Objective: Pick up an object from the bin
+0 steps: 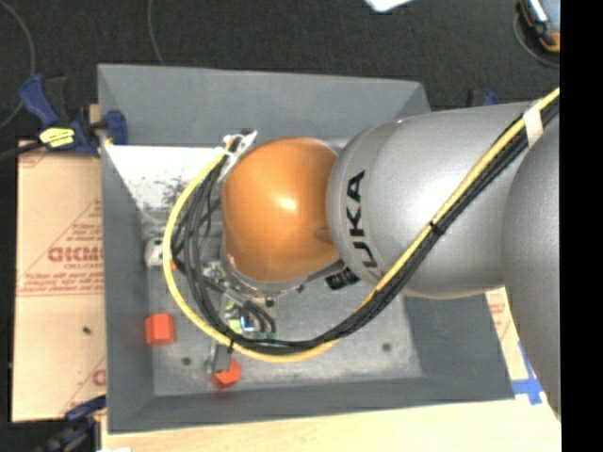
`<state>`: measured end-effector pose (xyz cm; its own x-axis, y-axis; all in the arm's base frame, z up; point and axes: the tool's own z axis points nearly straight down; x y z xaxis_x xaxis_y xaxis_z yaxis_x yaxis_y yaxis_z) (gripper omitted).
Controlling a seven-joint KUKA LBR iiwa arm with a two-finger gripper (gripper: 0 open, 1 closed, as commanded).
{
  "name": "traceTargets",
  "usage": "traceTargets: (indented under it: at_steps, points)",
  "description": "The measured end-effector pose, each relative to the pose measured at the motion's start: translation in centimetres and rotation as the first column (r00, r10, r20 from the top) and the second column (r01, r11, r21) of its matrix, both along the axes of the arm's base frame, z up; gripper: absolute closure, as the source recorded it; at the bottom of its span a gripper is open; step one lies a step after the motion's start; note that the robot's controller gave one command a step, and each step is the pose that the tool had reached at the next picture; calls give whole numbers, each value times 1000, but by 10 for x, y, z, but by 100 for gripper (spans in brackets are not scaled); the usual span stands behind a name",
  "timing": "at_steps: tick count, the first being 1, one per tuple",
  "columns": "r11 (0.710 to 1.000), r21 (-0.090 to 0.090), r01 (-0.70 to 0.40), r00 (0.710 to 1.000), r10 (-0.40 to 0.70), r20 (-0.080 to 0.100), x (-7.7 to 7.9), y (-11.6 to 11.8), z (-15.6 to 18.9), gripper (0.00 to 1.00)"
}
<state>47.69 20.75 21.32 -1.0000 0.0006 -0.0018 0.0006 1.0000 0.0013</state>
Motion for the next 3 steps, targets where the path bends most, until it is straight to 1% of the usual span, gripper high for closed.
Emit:
traceTargets:
  at_steps: [1, 2, 3]
  points:
    - [995, -2, -103, 995, 103, -5, 21, 10, -83, 0]
    - [985, 0, -174, 985, 174, 3, 15, -19, -50, 0]
    - [954, 0, -300, 954, 300, -9, 18, -53, -132, 0]
